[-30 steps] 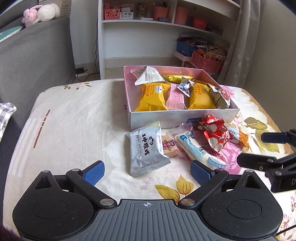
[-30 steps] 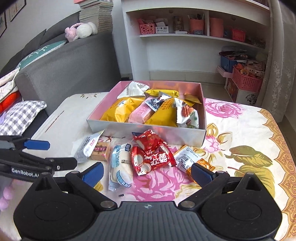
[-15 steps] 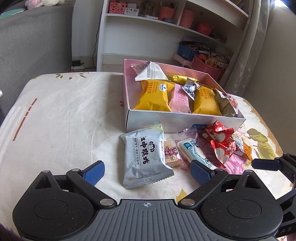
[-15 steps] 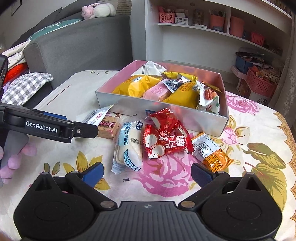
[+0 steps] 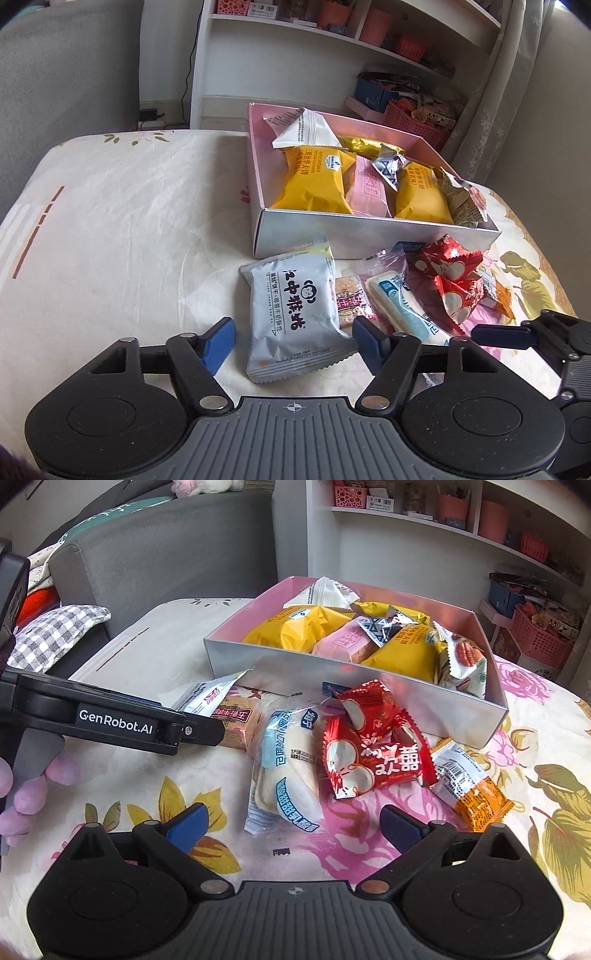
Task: Organize snacks
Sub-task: 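Reach the left gripper to the white monkey-print packet while the right reaches the milk-candy packet, then carry the monkey-print packet and milk-candy packet into the box and open both grippers, then withdraw both grippers from the box back over the remaining packets, then grasp the square biscuit packet with the left gripper while the right grasps the orange-white packet, then carry the biscuit packet and orange-white packet into the box and open both grippers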
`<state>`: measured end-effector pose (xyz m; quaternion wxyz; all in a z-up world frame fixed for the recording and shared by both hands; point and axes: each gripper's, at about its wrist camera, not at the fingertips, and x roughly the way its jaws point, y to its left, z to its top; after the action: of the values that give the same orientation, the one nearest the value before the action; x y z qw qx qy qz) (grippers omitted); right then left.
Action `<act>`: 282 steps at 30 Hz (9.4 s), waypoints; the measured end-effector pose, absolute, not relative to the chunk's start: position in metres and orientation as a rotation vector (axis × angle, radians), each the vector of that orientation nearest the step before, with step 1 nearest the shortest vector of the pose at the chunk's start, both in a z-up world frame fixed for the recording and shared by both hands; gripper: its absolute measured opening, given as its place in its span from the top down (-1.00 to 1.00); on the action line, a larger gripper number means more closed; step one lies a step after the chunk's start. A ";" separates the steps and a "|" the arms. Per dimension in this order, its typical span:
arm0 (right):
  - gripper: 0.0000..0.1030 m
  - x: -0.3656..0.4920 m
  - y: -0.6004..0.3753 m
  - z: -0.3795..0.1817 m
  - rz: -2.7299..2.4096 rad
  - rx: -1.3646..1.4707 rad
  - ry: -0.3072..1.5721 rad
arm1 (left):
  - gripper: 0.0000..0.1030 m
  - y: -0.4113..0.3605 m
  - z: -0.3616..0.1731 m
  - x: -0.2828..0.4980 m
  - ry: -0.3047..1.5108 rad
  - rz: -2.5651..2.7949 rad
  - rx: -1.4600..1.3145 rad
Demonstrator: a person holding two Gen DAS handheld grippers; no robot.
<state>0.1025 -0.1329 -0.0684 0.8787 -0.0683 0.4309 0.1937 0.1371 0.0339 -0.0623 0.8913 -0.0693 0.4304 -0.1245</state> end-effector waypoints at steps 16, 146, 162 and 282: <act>0.38 0.103 -0.124 -0.065 0.430 -0.232 0.854 | -0.06 0.046 -0.059 0.110 0.912 -0.275 -0.052; -0.35 0.189 -0.206 -0.002 0.216 0.491 0.737 | -0.59 0.033 0.005 0.222 0.790 -0.198 -0.288; -0.76 0.124 -0.215 0.021 0.183 0.374 0.748 | -0.88 0.041 0.018 0.136 0.833 -0.212 -0.218; 0.38 0.119 -0.224 -0.045 0.249 0.125 1.100 | 0.19 0.028 -0.037 0.115 0.885 -0.242 -0.073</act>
<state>0.1195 -0.2239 -0.0445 0.8434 0.0591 0.5208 0.1178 0.1152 0.0281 -0.0366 0.8960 -0.0352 0.4269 -0.1169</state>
